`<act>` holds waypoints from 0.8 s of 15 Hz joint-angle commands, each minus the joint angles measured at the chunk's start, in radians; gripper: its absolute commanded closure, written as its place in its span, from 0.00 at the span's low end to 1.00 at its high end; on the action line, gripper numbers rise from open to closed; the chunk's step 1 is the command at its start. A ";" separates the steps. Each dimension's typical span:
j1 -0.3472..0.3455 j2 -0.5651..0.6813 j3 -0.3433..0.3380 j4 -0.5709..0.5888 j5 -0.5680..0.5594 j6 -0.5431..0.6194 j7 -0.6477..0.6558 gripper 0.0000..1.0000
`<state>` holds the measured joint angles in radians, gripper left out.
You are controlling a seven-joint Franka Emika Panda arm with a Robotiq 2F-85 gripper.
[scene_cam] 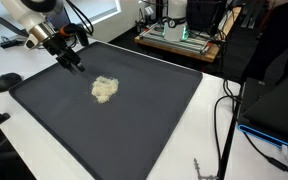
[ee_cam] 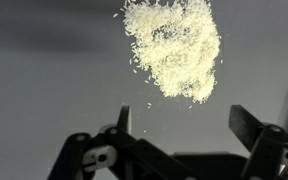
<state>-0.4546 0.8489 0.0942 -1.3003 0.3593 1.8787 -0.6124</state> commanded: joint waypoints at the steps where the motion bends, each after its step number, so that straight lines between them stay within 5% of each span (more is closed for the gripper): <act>1: -0.046 0.002 0.017 -0.025 0.078 -0.013 -0.081 0.00; 12: -0.096 -0.170 -0.005 -0.382 0.238 0.205 -0.393 0.00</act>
<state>-0.5339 0.7934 0.0943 -1.5207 0.5412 2.0083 -0.9178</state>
